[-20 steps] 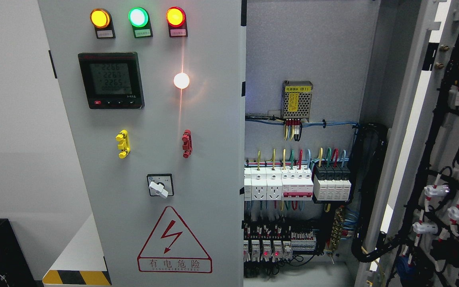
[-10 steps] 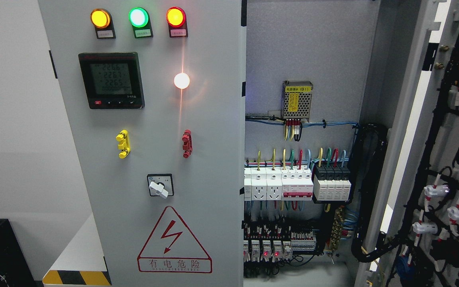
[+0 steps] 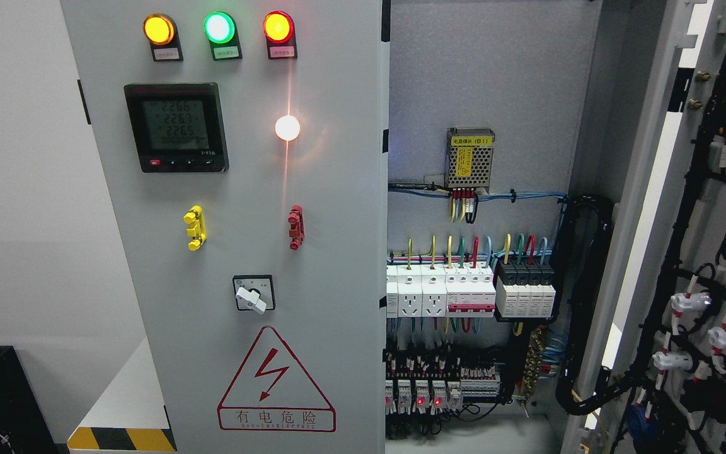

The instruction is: Open door with both hands

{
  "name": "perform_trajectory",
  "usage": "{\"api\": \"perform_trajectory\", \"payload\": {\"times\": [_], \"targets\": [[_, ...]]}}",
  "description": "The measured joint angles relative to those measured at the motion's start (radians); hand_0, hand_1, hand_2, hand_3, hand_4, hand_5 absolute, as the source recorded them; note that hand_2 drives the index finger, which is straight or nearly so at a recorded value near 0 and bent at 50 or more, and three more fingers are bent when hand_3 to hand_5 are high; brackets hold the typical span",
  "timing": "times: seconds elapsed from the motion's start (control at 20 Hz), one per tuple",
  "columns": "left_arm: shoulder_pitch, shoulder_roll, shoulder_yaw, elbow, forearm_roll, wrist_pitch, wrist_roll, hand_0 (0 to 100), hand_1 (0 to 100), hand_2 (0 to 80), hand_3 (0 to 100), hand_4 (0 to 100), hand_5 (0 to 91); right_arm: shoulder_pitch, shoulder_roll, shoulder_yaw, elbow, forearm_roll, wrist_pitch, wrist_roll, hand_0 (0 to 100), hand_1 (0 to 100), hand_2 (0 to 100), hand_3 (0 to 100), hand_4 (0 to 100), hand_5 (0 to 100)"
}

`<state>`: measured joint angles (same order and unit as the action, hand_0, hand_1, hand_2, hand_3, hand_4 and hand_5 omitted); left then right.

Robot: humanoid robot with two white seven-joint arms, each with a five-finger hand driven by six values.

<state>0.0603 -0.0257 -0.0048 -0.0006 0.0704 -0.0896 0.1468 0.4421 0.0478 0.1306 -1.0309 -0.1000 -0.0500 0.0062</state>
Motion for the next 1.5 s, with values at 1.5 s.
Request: {"api": "perform_trajectory", "payload": {"times": [1.5], "targets": [[-0.017,-0.055,0.052,0.048,-0.001,-0.016,0.087,0,0,0.0,0,0,0.0,-0.149,-0.108,0.125,-0.941,0.0,-0.215,-0.002,19,0,0,0,0,0]]}}
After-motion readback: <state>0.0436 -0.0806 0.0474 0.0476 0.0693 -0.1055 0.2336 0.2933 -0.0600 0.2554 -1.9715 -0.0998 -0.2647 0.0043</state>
